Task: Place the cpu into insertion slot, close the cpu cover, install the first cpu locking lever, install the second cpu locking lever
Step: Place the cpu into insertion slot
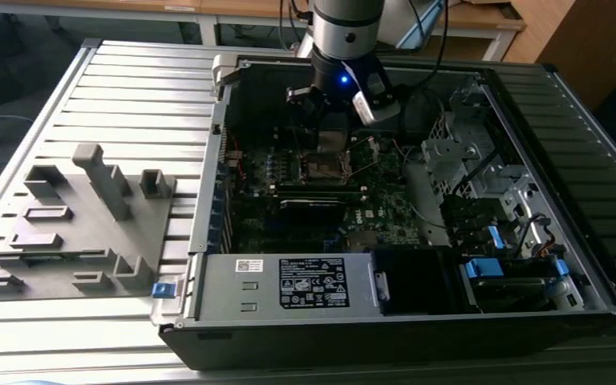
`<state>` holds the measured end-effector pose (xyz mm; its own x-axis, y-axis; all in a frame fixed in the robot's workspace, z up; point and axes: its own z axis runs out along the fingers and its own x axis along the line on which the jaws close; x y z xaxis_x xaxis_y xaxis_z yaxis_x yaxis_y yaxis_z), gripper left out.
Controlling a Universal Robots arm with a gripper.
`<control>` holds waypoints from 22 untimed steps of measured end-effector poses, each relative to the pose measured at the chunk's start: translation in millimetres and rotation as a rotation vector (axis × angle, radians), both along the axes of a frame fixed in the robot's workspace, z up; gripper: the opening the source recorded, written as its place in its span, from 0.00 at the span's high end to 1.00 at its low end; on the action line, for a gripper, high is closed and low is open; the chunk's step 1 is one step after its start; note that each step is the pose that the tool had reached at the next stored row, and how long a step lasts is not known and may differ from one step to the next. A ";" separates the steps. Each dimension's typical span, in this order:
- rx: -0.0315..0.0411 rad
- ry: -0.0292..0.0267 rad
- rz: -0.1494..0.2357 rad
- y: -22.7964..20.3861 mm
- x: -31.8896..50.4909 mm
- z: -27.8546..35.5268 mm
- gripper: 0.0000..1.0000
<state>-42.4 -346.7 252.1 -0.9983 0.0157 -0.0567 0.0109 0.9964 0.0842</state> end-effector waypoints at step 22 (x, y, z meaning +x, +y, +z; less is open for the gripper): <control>-0.0002 0.0195 0.000 0.0 -0.3 -9.4 0.46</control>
<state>-42.7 -346.7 242.8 -0.9992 0.0159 -0.0373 0.0127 0.9964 0.0838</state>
